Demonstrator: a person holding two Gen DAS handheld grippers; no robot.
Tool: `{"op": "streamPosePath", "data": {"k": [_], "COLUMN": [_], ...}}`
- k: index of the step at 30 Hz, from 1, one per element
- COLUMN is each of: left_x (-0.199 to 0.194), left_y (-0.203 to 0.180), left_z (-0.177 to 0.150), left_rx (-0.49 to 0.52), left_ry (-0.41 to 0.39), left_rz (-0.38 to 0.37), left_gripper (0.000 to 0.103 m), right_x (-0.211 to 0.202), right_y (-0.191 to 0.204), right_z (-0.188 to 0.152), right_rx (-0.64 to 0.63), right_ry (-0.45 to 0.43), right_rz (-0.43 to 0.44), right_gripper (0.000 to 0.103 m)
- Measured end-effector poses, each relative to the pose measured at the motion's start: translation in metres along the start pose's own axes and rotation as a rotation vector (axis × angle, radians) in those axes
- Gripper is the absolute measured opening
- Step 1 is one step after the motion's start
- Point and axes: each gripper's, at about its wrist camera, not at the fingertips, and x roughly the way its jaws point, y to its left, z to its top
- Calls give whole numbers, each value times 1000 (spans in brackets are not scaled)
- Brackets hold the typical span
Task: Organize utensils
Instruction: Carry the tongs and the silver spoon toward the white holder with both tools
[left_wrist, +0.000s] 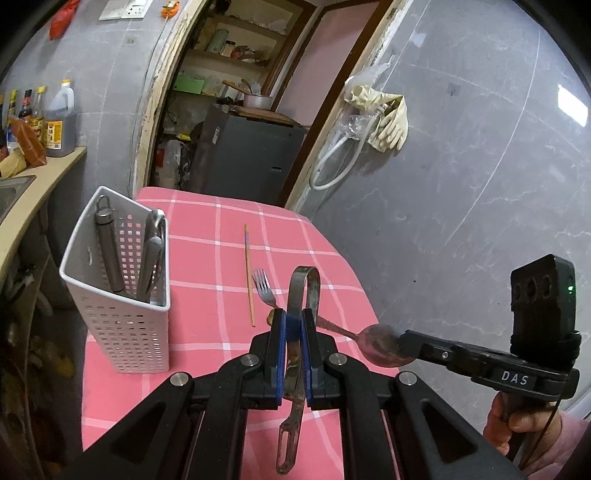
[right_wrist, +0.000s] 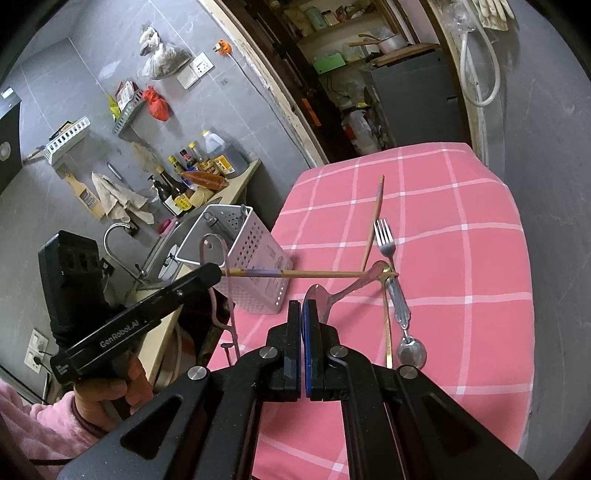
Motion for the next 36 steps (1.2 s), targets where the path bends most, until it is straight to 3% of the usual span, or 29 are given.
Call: {"op": "streamPosePath", "data": {"k": [17, 27, 36], "left_x": [-28, -35, -33], "left_y": [-1, 5, 7], "left_z": [3, 6, 3], "left_rx": [42, 5, 25], "left_ry": [-85, -131, -114], "left_rz": [-26, -45, -21], "left_gripper": [8, 8, 8], "right_x": [7, 10, 12], "right_y": [11, 15, 16], "right_z": [5, 11, 10], "right_rx": [-28, -47, -47], "right_ry": [7, 12, 14], "right_rz": [6, 20, 21], "right_gripper": [2, 2, 2]}}
